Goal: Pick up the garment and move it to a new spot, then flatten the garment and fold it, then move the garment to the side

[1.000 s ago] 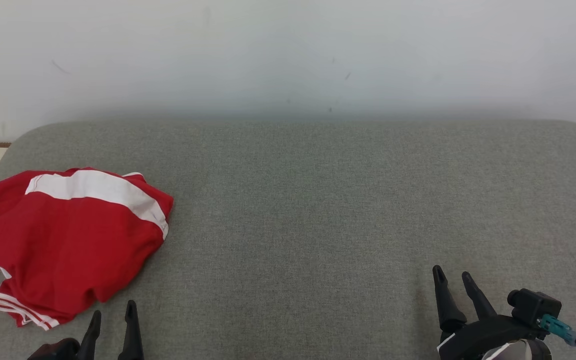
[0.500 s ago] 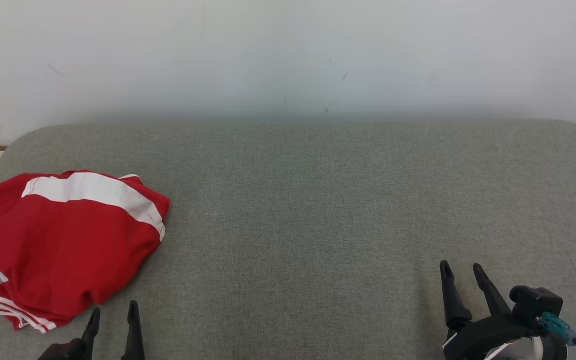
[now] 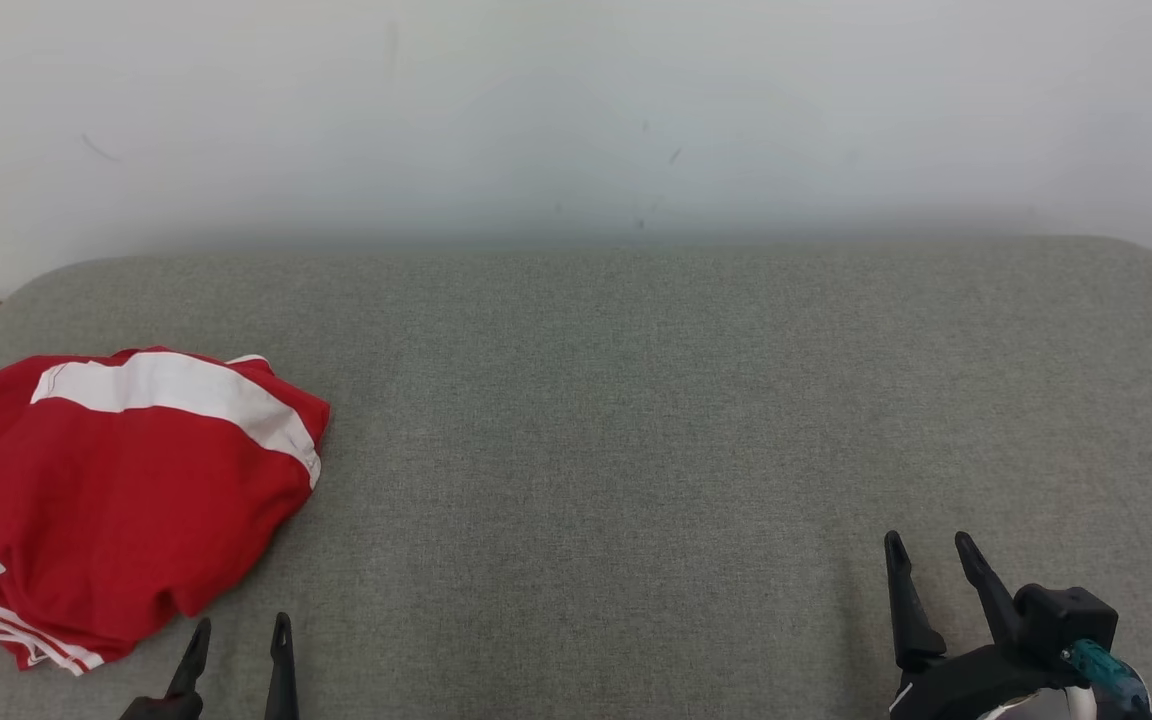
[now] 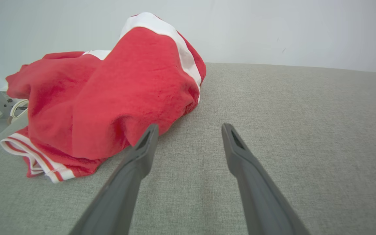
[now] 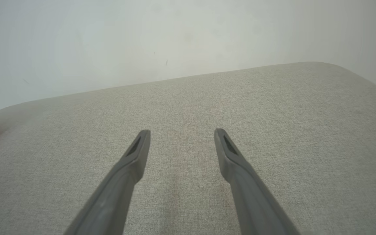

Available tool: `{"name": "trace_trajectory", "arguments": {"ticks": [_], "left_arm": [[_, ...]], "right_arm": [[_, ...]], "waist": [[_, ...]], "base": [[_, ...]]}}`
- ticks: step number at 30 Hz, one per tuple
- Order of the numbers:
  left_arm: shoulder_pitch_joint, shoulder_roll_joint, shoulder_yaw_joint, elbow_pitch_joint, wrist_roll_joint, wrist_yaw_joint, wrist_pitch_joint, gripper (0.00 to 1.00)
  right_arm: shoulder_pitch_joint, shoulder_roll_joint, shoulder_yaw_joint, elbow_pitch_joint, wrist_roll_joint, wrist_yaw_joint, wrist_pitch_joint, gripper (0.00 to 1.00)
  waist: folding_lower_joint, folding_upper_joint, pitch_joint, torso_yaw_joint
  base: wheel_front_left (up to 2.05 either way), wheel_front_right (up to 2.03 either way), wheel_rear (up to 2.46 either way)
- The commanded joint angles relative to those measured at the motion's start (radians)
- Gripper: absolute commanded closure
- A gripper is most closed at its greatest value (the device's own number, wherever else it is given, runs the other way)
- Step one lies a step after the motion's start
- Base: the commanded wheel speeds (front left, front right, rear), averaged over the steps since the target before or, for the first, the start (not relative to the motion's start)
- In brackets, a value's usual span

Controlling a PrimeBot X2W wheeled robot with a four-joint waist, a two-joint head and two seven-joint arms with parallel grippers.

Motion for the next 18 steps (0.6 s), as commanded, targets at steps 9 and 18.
{"name": "trace_trajectory", "arguments": {"ticks": [9, 18], "left_arm": [[0.012, 0.005, -0.011, -0.010, 0.077, 0.015, -0.022, 0.00], [0.016, 0.003, -0.006, -0.012, 0.128, 0.026, -0.036, 0.00]], "right_arm": [[0.005, 0.007, -0.002, -0.005, -0.088, 0.001, -0.022, 0.00], [-0.001, -0.001, 0.013, 0.005, -0.138, 0.001, -0.038, 0.00]], "waist": [[0.0000, -0.0001, 0.004, 0.001], [0.0000, -0.0001, 0.005, 0.009]], "base": [[0.00, 0.00, 0.00], [0.00, 0.00, 0.00]]}}
